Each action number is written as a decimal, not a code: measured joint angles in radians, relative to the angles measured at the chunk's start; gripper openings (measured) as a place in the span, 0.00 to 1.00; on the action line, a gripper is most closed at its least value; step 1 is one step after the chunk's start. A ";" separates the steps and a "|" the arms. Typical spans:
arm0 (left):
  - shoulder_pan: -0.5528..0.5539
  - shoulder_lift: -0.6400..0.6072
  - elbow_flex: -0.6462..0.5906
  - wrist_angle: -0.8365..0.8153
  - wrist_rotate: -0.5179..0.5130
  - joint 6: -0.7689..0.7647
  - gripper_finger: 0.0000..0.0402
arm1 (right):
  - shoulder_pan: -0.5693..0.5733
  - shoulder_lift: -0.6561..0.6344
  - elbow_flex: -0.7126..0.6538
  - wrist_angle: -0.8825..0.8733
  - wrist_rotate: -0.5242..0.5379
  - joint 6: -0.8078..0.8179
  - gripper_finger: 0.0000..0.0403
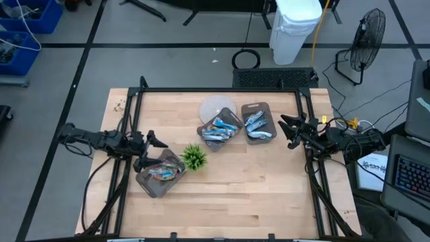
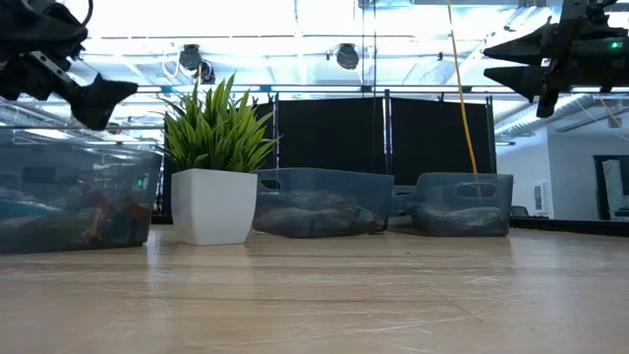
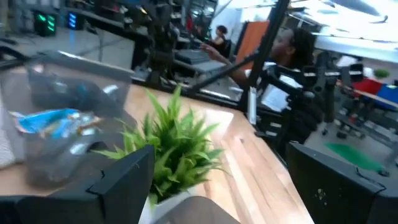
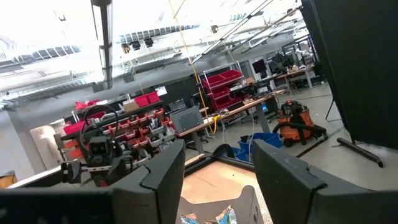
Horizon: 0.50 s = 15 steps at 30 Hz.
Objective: Pick and place Granola Bars by type
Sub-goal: Return to Home Position
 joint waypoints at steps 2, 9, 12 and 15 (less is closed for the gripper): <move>-0.016 0.003 0.000 0.005 -0.049 0.006 0.90 | 0.000 0.000 0.000 0.000 0.000 0.000 0.45; -0.101 0.003 0.000 0.017 -0.130 0.005 0.90 | 0.000 0.000 0.000 -0.001 0.000 0.000 0.45; -0.122 0.003 0.000 0.016 -0.113 0.033 0.90 | 0.000 0.000 0.000 0.000 0.000 0.000 0.45; -0.119 0.002 0.000 0.015 -0.107 0.068 0.90 | 0.000 0.000 0.000 0.000 0.000 0.000 0.45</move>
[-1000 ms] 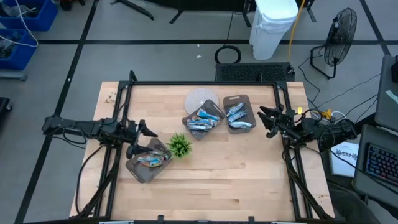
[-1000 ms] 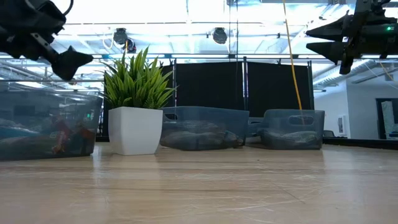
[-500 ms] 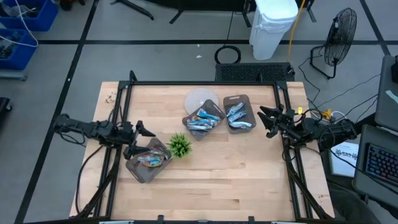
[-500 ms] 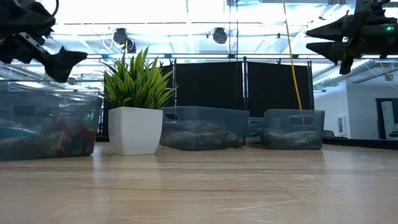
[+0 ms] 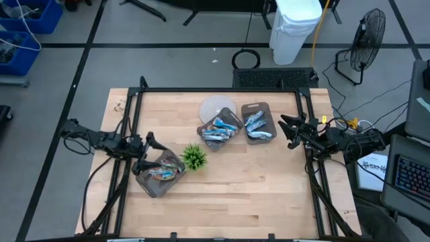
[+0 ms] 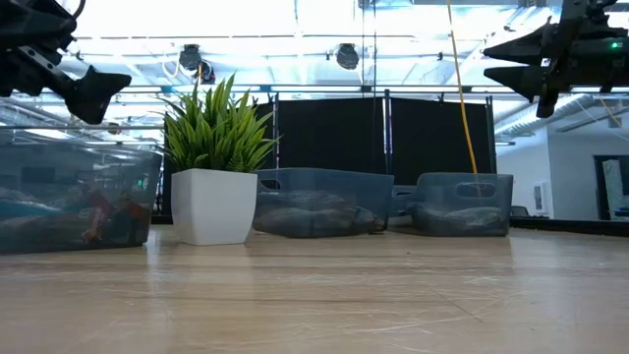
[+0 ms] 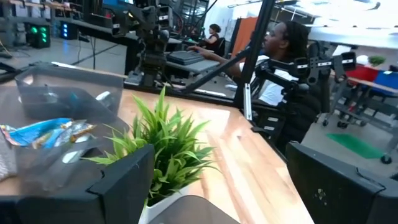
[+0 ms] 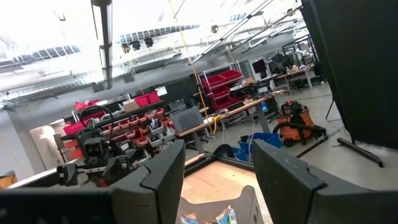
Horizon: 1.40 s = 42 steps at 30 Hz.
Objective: Pick and place Granola Bars by type
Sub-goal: Return to Home Position
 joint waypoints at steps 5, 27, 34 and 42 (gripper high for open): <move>0.014 0.000 0.000 0.000 0.000 0.041 0.90 | 0.000 0.000 0.000 -0.001 0.000 0.000 0.45; 0.047 0.028 -0.002 0.014 -0.191 -0.317 0.90 | 0.000 0.000 0.000 0.000 0.000 0.000 0.45; 0.115 0.104 -0.002 0.020 -0.280 -0.456 0.90 | 0.000 0.000 0.000 0.000 0.000 0.000 0.45; 0.176 0.178 -0.002 0.030 -0.346 -0.332 0.90 | 0.000 0.000 0.000 0.000 0.000 0.000 0.45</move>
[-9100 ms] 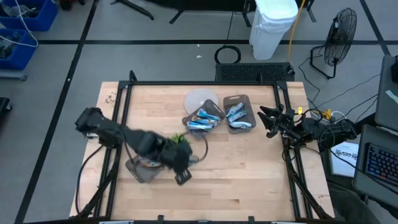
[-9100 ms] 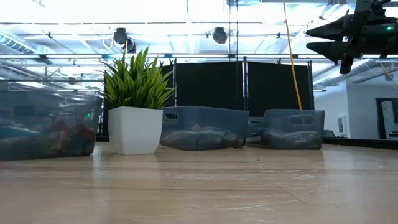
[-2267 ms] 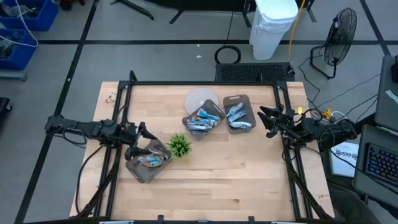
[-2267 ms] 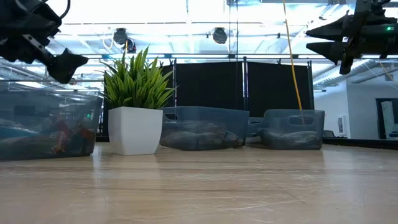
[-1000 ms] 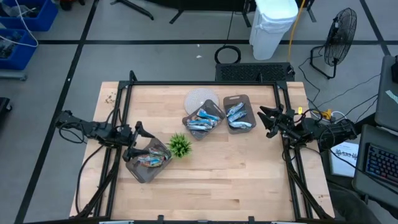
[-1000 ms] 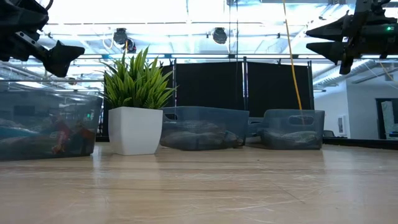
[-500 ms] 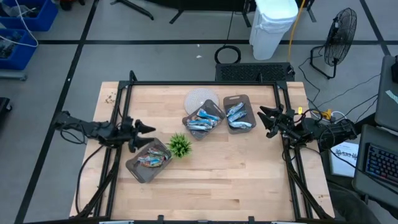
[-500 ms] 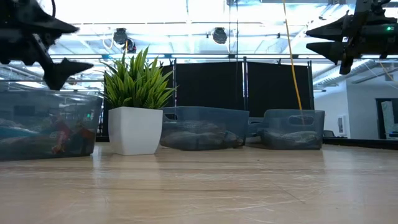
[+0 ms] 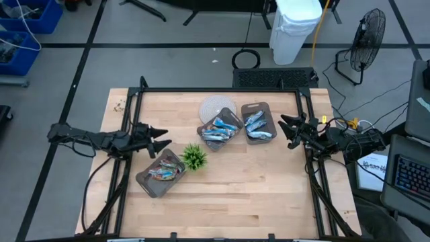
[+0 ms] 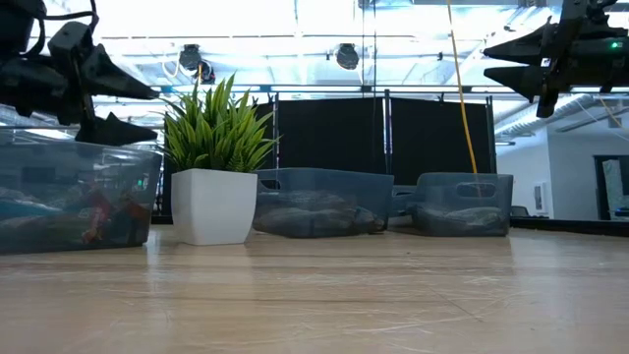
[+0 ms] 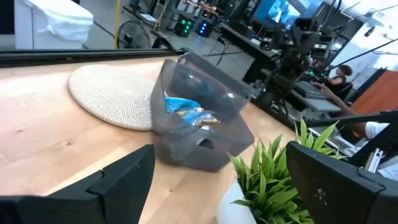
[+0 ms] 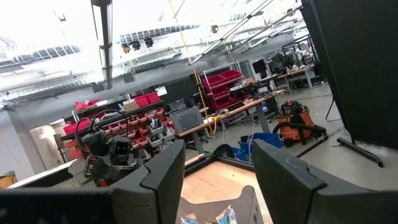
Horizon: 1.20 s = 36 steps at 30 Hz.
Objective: Pick and place Granola Bars by type
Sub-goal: Return to Home Position
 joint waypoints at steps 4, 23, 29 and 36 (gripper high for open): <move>0.001 0.005 -0.002 0.016 0.000 0.011 0.90 | 0.000 0.000 0.000 0.000 0.000 0.000 0.45; -0.008 -0.020 -0.002 0.014 0.000 0.026 0.90 | 0.000 0.000 0.000 0.000 0.000 0.000 0.45; -0.006 -0.131 0.000 0.003 -0.006 0.218 0.90 | 0.000 0.000 0.000 0.000 0.000 0.000 0.45; -0.007 -0.177 -0.001 0.007 -0.006 0.396 0.90 | 0.000 0.000 0.000 0.000 0.000 0.000 0.45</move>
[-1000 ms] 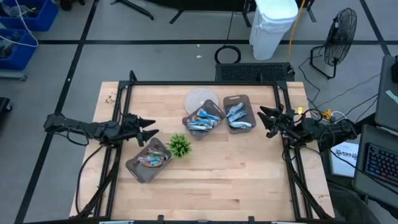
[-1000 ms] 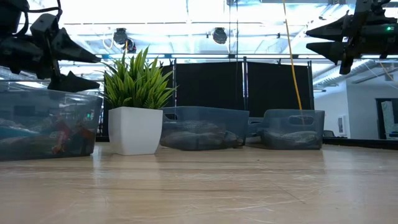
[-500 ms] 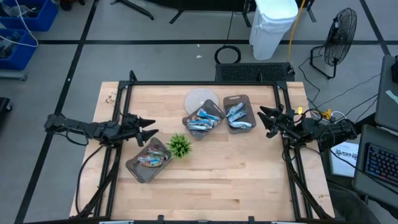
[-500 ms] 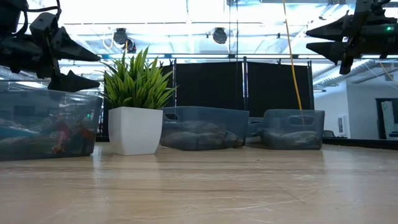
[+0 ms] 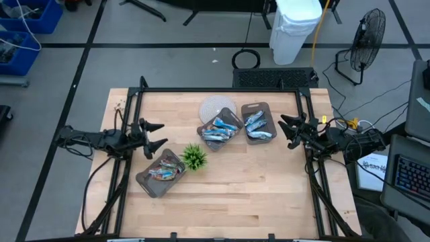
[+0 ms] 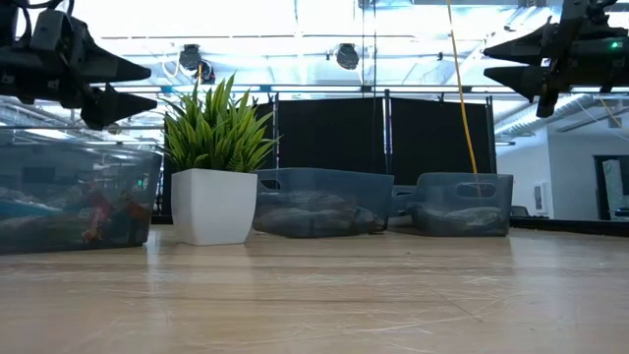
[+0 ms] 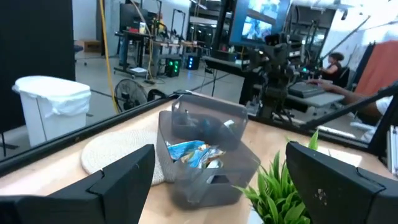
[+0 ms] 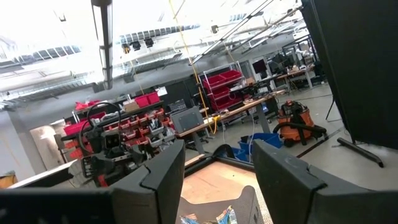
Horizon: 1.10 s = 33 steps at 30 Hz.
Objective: Pick and place Granola Bars by type
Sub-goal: Return to Home Position
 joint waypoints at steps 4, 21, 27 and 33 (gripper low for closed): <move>-0.001 0.000 0.000 0.000 0.004 0.033 0.90 | 0.000 0.000 0.000 0.000 0.000 0.000 0.45; -0.011 0.002 -0.002 0.011 0.007 0.030 0.90 | 0.000 0.000 0.000 0.000 0.000 0.000 0.45; -0.011 0.002 -0.002 0.011 0.007 0.030 0.90 | 0.000 0.000 0.000 0.000 0.000 0.000 0.45; -0.011 0.002 -0.002 0.011 0.007 0.030 0.90 | 0.000 0.000 0.000 0.000 0.000 0.000 0.45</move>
